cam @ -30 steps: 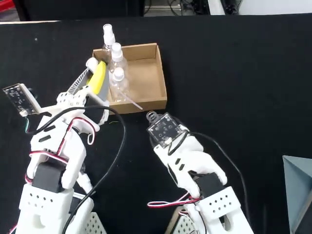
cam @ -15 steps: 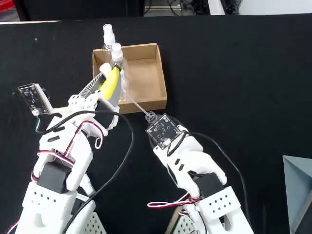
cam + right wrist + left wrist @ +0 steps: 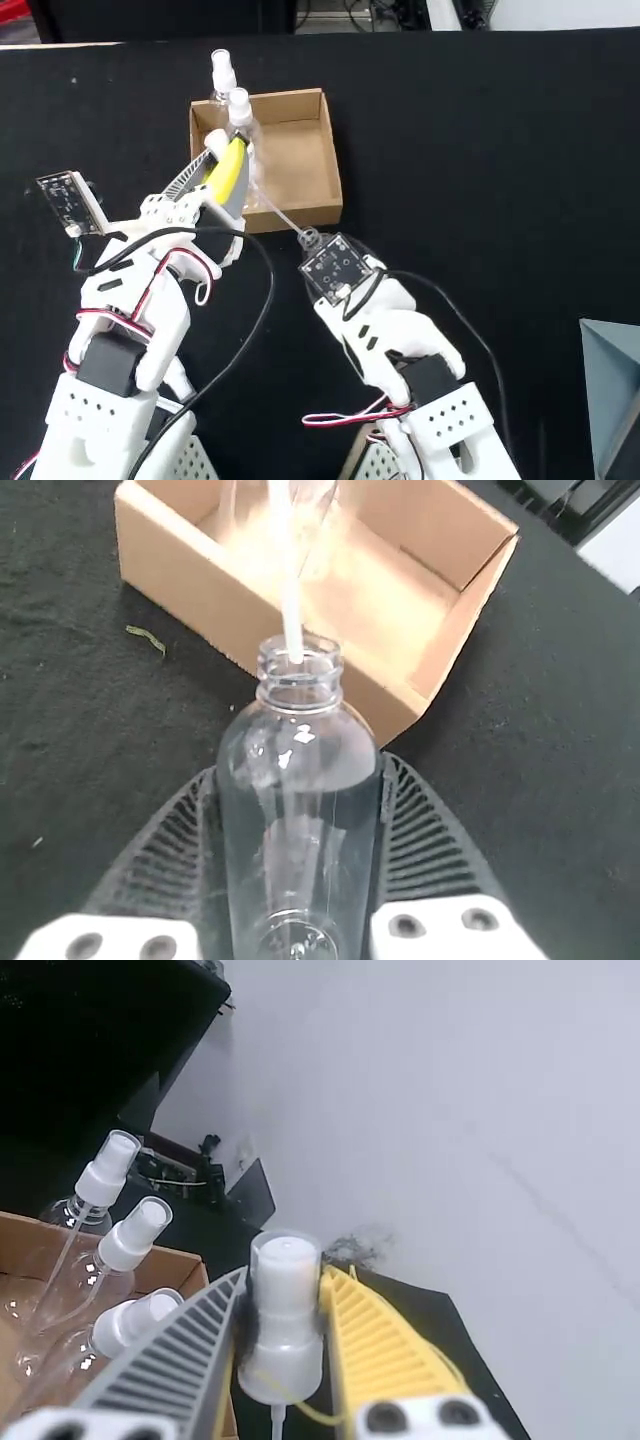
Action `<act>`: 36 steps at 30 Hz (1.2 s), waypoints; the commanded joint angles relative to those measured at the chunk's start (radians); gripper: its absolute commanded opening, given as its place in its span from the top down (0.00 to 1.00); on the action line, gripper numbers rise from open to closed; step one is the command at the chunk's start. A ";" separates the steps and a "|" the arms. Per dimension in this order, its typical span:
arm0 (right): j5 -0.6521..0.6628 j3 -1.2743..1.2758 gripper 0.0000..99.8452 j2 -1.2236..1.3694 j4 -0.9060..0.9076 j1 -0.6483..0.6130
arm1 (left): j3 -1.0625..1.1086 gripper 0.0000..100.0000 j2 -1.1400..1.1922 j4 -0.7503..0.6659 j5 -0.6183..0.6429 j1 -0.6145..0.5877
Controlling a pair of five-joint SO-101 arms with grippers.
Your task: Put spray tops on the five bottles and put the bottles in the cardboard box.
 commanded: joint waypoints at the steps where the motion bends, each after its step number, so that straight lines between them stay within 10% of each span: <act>1: 0.014 0.005 0.95 -0.025 -0.058 -0.025 | -0.008 0.97 -0.011 -0.026 -0.002 -0.022; 36: -0.054 0.010 0.95 -0.025 -0.066 -0.025 | 0.122 0.97 -0.012 -0.153 0.000 0.070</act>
